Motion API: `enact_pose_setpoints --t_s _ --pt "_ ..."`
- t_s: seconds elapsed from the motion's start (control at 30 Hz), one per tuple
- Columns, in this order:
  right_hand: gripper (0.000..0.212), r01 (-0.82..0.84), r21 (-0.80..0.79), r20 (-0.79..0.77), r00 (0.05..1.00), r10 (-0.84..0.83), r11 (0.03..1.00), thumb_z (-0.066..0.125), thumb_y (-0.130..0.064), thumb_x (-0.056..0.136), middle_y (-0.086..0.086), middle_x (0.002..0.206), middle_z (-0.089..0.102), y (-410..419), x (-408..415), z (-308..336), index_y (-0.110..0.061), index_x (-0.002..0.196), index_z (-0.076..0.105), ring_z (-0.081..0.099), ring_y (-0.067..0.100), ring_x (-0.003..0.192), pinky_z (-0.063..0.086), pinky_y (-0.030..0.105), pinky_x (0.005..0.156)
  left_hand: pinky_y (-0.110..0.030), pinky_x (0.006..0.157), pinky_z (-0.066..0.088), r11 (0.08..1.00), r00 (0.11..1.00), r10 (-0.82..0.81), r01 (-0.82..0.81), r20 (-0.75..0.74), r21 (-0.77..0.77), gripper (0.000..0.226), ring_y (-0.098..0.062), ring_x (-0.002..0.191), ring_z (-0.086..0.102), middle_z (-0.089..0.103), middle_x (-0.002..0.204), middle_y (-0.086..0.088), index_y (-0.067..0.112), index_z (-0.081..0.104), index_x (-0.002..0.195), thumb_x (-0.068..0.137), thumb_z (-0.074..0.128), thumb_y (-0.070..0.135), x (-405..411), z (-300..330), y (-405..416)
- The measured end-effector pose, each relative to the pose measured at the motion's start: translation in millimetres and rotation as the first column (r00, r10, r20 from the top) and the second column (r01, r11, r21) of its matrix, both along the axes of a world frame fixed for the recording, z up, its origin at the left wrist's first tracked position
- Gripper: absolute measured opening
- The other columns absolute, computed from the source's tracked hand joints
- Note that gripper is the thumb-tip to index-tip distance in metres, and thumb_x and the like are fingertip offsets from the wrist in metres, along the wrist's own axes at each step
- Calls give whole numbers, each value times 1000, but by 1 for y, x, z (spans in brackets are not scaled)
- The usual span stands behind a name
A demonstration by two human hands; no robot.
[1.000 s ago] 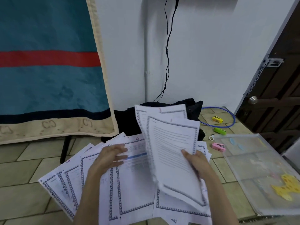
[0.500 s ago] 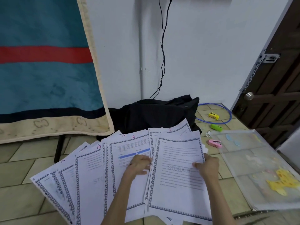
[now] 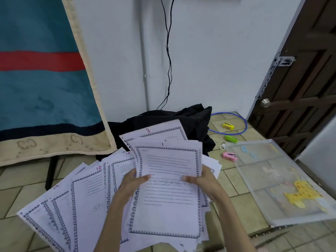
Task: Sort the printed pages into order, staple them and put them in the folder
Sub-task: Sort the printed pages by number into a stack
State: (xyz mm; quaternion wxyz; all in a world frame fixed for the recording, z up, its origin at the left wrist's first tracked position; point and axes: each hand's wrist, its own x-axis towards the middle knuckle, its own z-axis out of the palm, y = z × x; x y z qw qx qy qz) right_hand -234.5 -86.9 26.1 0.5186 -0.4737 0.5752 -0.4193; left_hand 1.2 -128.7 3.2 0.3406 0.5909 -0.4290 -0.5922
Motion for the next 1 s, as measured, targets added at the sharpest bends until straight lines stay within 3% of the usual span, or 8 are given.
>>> enact_pose_setpoints --t_s 0.1,0.3,0.4,0.5,0.63,0.73,0.83,1.0 --pt "26 35 -75 -232 971 -52 997 73 -16 80 -3 102 70 -10 32 -10 -17 105 66 67 12 91 53 20 77 -35 96 46 999 999 48 -49 -22 -8 31 -22 101 62 63 120 -10 12 60 115 85 66 16 30 -4 -5" --pt "29 53 -79 -188 980 -67 995 62 -2 85 -3 102 66 -11 87 -31 -8 113 65 62 11 88 48 5 68 -42 102 43 988 986 149 -151 70 16 42 -28 110 59 61 123 -9 7 57 125 87 64 25 68 -15 -3" --pt "6 85 6 -139 987 -83 996 72 -5 79 6 79 68 -13 79 -37 -1 83 69 63 20 67 52 27 63 -37 96 44 965 966 252 -255 60 56 46 -24 101 57 59 108 -3 15 58 117 87 54 50 74 -20 -2" --pt "19 97 88 -106 990 -88 991 77 -5 73 18 91 72 -14 49 -38 5 87 69 70 31 80 58 37 74 -38 78 48 911 904 410 -411 123 -15 36 -27 82 59 65 91 -14 10 67 94 85 60 45 79 -20 -1" --pt "17 171 92 -41 985 -168 981 77 -6 74 11 91 74 -7 0 -38 -7 90 71 72 24 81 59 36 74 -34 85 44 926 791 369 -355 488 -126 23 -30 100 58 63 116 -12 9 67 104 90 56 23 79 -18 5" --pt "25 272 128 -108 960 -259 954 72 2 77 18 94 72 -4 -37 -47 3 102 68 69 29 83 58 42 76 -36 93 47 927 804 373 -347 463 -144 34 -30 111 55 57 127 -12 6 59 117 86 64 18 74 -20 6" --pt "23 392 147 -324 887 -331 908 74 4 74 19 78 70 1 -63 -45 8 95 67 66 30 71 58 44 66 -37 100 43 932 800 360 -335 480 -140 55 -29 119 51 53 132 -14 4 50 128 81 71 23 71 -25 5" --pt "46 621 -15 -593 625 -507 784 64 2 78 27 108 63 11 -78 -35 -5 122 54 58 39 91 46 42 76 -40 98 41 955 699 265 -283 664 -83 77 -32 124 46 52 132 -14 12 44 135 71 77 39 64 -29 0"
